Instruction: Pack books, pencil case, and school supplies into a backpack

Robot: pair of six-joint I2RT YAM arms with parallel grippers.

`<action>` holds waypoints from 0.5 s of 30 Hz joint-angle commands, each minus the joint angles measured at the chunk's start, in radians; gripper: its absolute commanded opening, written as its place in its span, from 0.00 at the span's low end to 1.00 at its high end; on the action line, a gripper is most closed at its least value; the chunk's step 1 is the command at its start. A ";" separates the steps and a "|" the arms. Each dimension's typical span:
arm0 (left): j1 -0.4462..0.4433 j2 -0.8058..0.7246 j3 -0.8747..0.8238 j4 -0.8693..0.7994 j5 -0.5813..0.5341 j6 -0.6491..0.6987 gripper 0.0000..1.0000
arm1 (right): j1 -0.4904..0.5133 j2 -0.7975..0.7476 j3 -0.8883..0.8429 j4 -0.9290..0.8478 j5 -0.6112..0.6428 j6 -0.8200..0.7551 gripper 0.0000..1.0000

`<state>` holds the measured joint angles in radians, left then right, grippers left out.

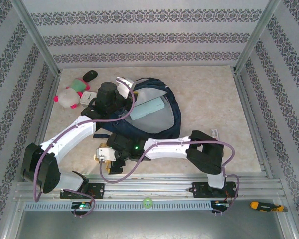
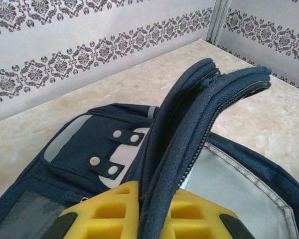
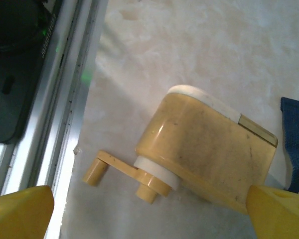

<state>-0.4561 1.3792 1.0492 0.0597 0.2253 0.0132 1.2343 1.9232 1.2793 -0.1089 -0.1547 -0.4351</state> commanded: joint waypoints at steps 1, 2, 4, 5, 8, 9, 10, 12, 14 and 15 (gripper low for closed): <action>0.016 -0.031 0.005 0.116 0.010 -0.042 0.01 | -0.052 0.027 -0.001 0.028 0.035 -0.075 0.98; 0.016 -0.034 0.006 0.115 0.017 -0.042 0.01 | -0.066 0.048 0.027 0.017 0.031 -0.082 0.98; 0.016 -0.035 0.005 0.112 0.019 -0.041 0.01 | -0.080 0.087 0.084 -0.009 0.022 -0.099 0.98; 0.017 -0.037 0.005 0.111 0.018 -0.039 0.01 | -0.083 0.105 0.095 -0.007 0.019 -0.116 0.98; 0.016 -0.038 0.005 0.109 0.015 -0.033 0.01 | -0.083 0.147 0.131 -0.027 -0.011 -0.151 0.98; 0.018 -0.038 0.005 0.108 0.013 -0.032 0.01 | -0.084 0.156 0.140 -0.044 -0.028 -0.158 0.98; 0.019 -0.038 0.005 0.106 0.013 -0.029 0.01 | -0.086 0.158 0.143 -0.061 -0.046 -0.163 0.98; 0.021 -0.040 0.006 0.102 0.012 -0.023 0.01 | -0.087 0.152 0.136 -0.105 -0.088 -0.164 0.98; 0.023 -0.038 0.003 0.102 0.011 -0.019 0.02 | -0.088 0.142 0.127 -0.158 -0.122 -0.159 0.97; 0.025 -0.036 0.003 0.103 0.012 -0.018 0.02 | -0.088 0.136 0.122 -0.185 -0.141 -0.156 0.96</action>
<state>-0.4553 1.3792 1.0454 0.0608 0.2321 0.0063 1.1370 2.0666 1.3926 -0.1905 -0.2123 -0.5755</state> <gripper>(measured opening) 0.106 0.963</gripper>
